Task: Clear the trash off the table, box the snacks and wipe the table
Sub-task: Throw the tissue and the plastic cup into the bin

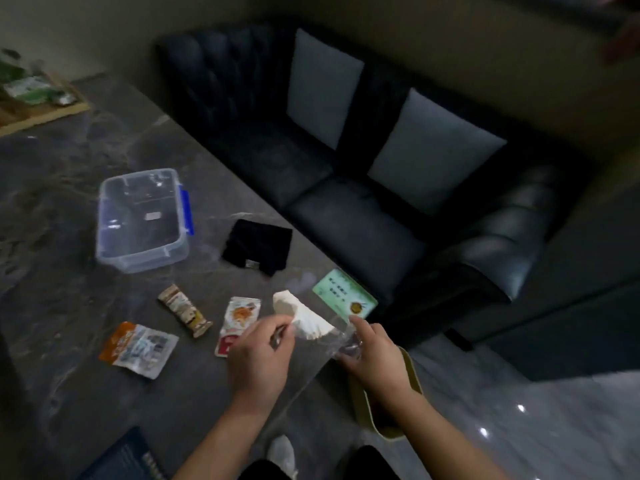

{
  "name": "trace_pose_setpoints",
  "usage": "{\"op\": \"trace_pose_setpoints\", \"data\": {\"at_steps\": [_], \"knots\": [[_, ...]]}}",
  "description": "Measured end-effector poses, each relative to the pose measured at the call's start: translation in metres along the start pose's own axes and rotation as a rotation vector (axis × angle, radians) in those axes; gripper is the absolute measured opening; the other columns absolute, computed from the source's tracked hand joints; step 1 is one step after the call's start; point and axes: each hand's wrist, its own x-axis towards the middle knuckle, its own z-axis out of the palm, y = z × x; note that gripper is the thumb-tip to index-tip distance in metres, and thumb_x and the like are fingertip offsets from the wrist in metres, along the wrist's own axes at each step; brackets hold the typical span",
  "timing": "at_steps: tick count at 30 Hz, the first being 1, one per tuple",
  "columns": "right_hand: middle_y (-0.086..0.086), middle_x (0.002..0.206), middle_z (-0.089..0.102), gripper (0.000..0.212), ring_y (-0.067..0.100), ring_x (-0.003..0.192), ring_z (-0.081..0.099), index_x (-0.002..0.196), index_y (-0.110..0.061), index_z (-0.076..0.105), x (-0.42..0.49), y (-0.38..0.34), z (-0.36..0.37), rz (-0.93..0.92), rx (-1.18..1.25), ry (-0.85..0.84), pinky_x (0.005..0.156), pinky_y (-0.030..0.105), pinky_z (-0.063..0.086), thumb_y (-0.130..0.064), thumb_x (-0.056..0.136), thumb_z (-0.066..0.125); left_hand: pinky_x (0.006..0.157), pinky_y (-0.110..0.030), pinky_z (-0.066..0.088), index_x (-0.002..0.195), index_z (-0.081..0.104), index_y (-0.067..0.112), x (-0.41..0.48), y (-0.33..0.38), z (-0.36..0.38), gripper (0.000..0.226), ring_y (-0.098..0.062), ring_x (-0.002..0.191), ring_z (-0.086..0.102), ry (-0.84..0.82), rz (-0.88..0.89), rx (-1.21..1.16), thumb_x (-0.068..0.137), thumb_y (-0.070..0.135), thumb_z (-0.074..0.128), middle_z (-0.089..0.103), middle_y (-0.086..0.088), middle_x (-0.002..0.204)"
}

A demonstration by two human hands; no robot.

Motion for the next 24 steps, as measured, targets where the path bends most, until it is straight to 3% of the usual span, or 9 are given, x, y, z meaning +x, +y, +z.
{"op": "trace_pose_setpoints", "data": {"at_steps": [3,7,10,12,15,19,24], "knots": [[-0.007,0.121,0.056,0.074,0.015,0.102,0.060,0.140,-0.045,0.042,-0.022,0.043,-0.009,0.124,0.001,0.011,0.078,0.028,0.052,-0.069,0.076,0.069,0.063,-0.031,0.054,0.088,0.075,0.015,-0.026,0.019,0.034,0.015,-0.014,0.071,0.065,-0.151,0.039,-0.034,0.076,0.006,0.080,0.073,0.003,0.082],[-0.002,0.127,0.057,0.069,0.022,0.109,0.062,0.139,-0.042,0.045,-0.044,0.111,-0.016,0.282,0.019,-0.010,0.086,0.039,0.055,-0.067,0.079,0.065,0.062,-0.031,0.054,0.087,0.074,0.019,-0.061,0.039,0.088,0.015,-0.009,0.071,0.063,-0.327,0.029,-0.061,0.077,0.010,0.080,0.071,0.008,0.080],[-0.001,0.125,0.057,0.069,0.023,0.108,0.062,0.140,-0.043,0.043,-0.050,0.173,-0.008,0.375,0.021,-0.104,0.086,0.038,0.055,-0.066,0.078,0.065,0.060,-0.021,0.047,0.085,0.072,0.023,-0.093,0.044,0.137,0.013,-0.003,0.070,0.059,-0.470,0.006,-0.004,0.077,0.015,0.080,0.069,0.012,0.079],[0.000,0.124,0.057,0.071,0.024,0.106,0.064,0.141,-0.041,0.043,-0.043,0.222,0.006,0.411,0.017,-0.187,0.085,0.037,0.054,-0.064,0.077,0.064,0.060,-0.027,0.051,0.086,0.072,0.025,-0.116,0.040,0.181,0.010,-0.005,0.072,0.060,-0.526,-0.022,0.033,0.080,0.019,0.077,0.070,0.012,0.081],[0.001,0.126,0.057,0.068,0.024,0.104,0.065,0.140,-0.040,0.042,-0.032,0.265,0.028,0.421,-0.008,-0.286,0.086,0.038,0.056,-0.064,0.079,0.060,0.061,-0.033,0.053,0.088,0.071,0.025,-0.140,0.025,0.225,0.006,-0.007,0.073,0.061,-0.585,-0.124,0.065,0.083,0.022,0.073,0.069,0.012,0.082],[0.001,0.123,0.057,0.060,0.025,0.103,0.065,0.134,-0.039,0.046,-0.005,0.344,0.083,0.472,-0.034,-0.379,0.083,0.038,0.056,-0.063,0.081,0.059,0.058,-0.028,0.046,0.088,0.069,0.026,-0.179,-0.017,0.314,0.002,-0.009,0.070,0.058,-0.621,-0.250,0.161,0.087,0.025,0.068,0.068,0.007,0.081],[-0.004,0.111,0.052,0.047,0.020,0.093,0.062,0.127,-0.039,0.051,0.024,0.414,0.160,0.498,-0.033,-0.407,0.072,0.032,0.051,-0.056,0.084,0.060,0.058,-0.036,0.051,0.084,0.068,0.022,-0.217,-0.084,0.399,0.009,-0.018,0.069,0.061,-0.704,-0.265,0.265,0.090,0.027,0.063,0.067,0.001,0.077]]}}
